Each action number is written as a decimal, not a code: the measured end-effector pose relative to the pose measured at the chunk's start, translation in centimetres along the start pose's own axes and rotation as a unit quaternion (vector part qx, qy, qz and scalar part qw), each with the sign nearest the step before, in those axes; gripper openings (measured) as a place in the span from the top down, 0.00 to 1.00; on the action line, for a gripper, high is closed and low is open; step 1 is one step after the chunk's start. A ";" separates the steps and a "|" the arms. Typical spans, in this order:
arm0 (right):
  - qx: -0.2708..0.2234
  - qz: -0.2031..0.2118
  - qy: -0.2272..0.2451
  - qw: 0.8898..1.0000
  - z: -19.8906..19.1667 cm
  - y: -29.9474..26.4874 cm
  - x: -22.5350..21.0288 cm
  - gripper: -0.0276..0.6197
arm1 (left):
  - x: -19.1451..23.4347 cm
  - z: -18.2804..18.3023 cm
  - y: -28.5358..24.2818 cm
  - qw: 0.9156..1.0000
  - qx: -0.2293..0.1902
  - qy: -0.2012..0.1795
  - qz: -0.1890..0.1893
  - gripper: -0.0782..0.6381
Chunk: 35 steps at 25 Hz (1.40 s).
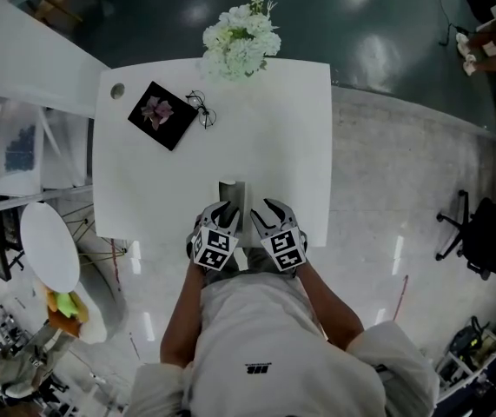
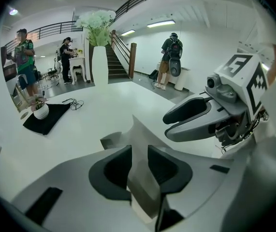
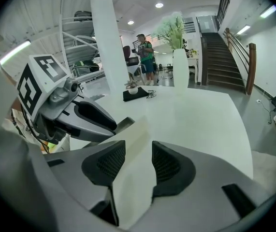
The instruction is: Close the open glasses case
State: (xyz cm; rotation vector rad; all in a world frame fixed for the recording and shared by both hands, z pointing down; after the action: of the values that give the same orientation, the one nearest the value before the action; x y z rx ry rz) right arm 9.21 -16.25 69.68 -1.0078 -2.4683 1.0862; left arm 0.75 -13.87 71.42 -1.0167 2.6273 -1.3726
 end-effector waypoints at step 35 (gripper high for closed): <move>0.007 -0.065 -0.029 0.997 0.9 -0.4 4.1 0.70 | 0.5 -1.8 0.8 0.995 0.002 -0.045 -0.090 0.73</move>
State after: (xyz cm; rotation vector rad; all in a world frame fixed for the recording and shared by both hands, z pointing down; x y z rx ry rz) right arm 5.55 -14.11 69.18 -0.8115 -2.5275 1.1037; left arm -0.57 -12.50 72.03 -1.3097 2.5207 -1.3264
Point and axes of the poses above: the fingertips, and each gripper's own axes: y backward along the fingers, x to its left, z out of its top, the point moved 3 cm from there along y, backward along the fingers, and after that the axes turned 12 degrees about -z, right-handed, at the moved point
